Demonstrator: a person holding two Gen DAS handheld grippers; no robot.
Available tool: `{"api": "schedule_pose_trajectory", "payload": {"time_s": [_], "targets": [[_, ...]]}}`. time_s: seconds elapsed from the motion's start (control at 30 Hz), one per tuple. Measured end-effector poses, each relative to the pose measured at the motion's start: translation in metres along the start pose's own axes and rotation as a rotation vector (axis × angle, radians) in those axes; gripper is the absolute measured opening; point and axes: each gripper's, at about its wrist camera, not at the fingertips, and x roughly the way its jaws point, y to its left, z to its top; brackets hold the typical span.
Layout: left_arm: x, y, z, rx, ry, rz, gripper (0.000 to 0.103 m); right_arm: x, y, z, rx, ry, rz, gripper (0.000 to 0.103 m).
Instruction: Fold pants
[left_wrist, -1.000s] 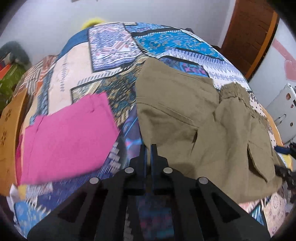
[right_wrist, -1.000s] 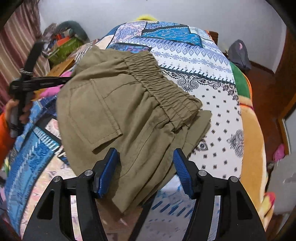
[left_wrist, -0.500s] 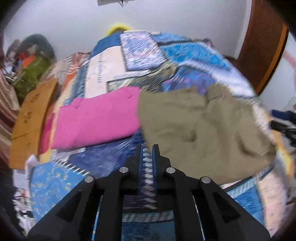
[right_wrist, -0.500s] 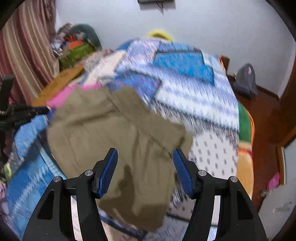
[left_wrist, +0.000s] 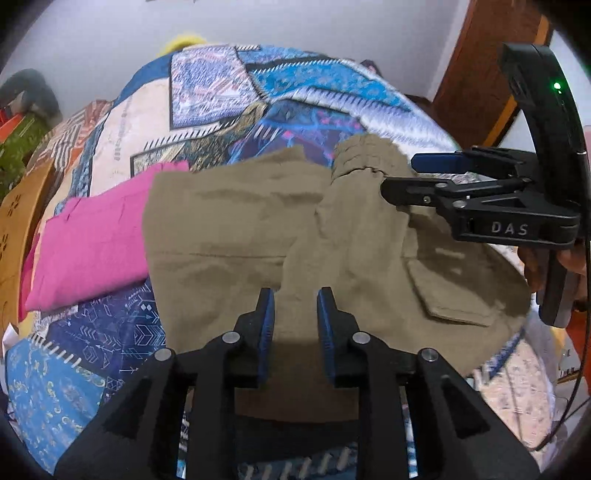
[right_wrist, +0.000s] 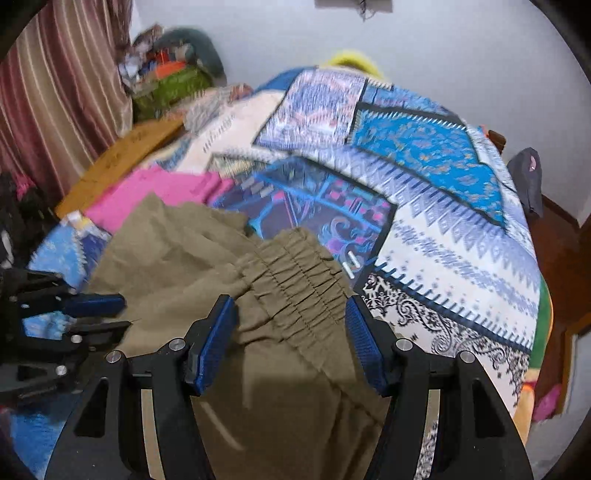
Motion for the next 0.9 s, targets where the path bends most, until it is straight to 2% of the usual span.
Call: {"api": "schedule_pose_trajectory", "payload": {"time_s": [0.03, 0.07, 0.17, 0.23, 0.33, 0.4, 0.5, 0.63, 0.7, 0.8, 0.9], "targets": [[0.005, 0.002, -0.002, -0.001, 0.004, 0.015, 0.025, 0.003, 0.000, -0.001, -0.013, 0.004, -0.010, 0.059], [0.007, 0.004, -0.005, 0.001, 0.002, 0.028, 0.030, 0.006, 0.001, -0.001, -0.021, 0.008, -0.020, 0.059], [0.008, 0.010, -0.008, -0.013, -0.007, 0.035, 0.031, 0.009, -0.003, -0.002, -0.022, -0.001, -0.060, 0.058], [0.006, 0.013, -0.010, -0.010, -0.019, 0.072, 0.032, 0.008, -0.007, -0.001, -0.009, -0.012, -0.073, 0.058], [0.003, 0.020, -0.013, -0.022, -0.020, 0.072, 0.038, 0.002, -0.007, -0.002, 0.005, -0.003, -0.072, 0.058], [-0.004, 0.024, -0.016, -0.032, -0.023, 0.084, 0.038, -0.012, -0.009, -0.005, 0.024, -0.018, -0.077, 0.057], [-0.019, 0.031, -0.018, -0.019, -0.042, 0.149, 0.038, -0.039, -0.014, -0.015, 0.047, -0.029, -0.112, 0.059], [-0.041, 0.043, -0.019, -0.045, -0.062, 0.159, 0.039, -0.078, -0.022, -0.037, 0.096, -0.041, -0.133, 0.061], [-0.050, 0.047, -0.019, -0.058, -0.075, 0.152, 0.048, -0.098, -0.022, -0.050, 0.102, -0.044, -0.157, 0.066], [-0.064, 0.051, -0.020, -0.085, -0.107, 0.144, 0.063, -0.120, -0.020, -0.063, 0.102, -0.052, -0.197, 0.066], [-0.070, 0.050, -0.018, -0.087, -0.115, 0.125, 0.070, -0.141, -0.021, -0.076, 0.146, -0.066, -0.176, 0.069]]}}
